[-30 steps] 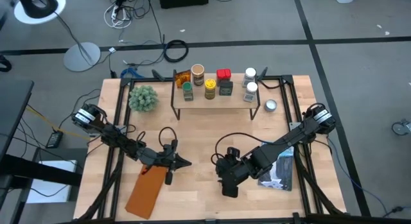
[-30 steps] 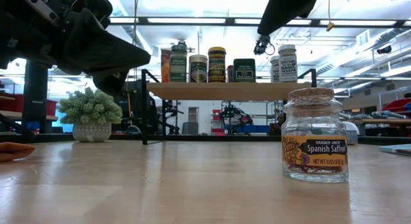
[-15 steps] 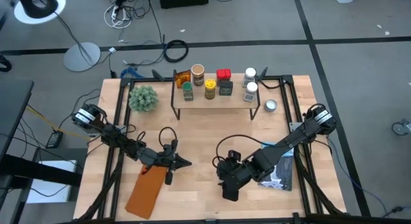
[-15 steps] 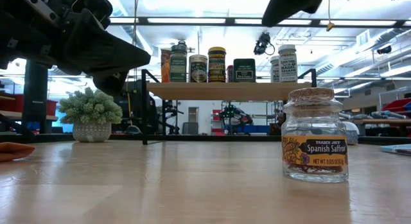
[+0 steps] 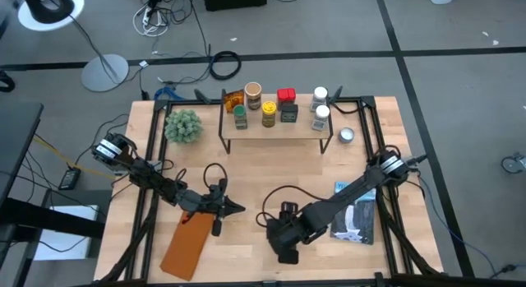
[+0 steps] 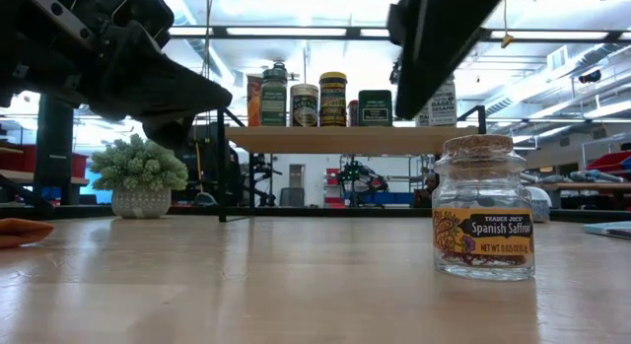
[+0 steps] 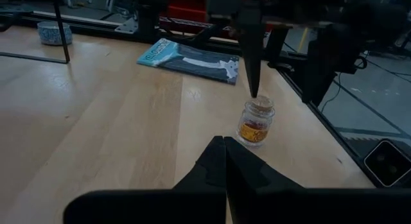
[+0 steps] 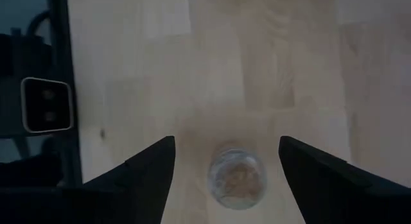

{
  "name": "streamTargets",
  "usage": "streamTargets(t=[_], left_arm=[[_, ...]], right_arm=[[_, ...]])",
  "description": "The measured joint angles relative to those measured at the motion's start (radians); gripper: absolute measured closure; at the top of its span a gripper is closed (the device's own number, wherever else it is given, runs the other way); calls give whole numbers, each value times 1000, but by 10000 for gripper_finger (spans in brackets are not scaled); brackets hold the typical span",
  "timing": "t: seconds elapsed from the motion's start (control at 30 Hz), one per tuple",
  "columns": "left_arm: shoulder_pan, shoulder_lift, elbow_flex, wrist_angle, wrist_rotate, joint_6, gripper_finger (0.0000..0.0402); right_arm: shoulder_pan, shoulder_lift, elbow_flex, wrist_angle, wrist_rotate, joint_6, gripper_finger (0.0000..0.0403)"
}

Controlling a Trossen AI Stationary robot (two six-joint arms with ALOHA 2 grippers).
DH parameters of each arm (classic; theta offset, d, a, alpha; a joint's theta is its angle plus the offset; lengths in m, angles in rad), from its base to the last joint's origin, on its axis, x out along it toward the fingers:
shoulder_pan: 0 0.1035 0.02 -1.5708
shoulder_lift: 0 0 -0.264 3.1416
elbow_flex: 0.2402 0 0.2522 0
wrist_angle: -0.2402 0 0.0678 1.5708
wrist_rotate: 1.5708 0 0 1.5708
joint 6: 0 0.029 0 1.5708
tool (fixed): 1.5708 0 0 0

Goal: Shelf spices
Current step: Put the brown seasoning bottle on the shelf

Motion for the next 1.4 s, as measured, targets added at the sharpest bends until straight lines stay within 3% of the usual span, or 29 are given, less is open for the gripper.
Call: streamTargets(t=[0.13, 0.47, 1.4], left_arm=[[0, 0, 0, -8, -1, -4, 401], [0, 0, 0, -16, -9, -26, 401], [0, 0, 0, -23, -10, -48, 401]], right_arm=[[-3, 35, 59, -66, -3, -13, 127], [1, 71, 59, -145, -37, -7, 129], [3, 67, -58, -10, -30, -14, 145]])
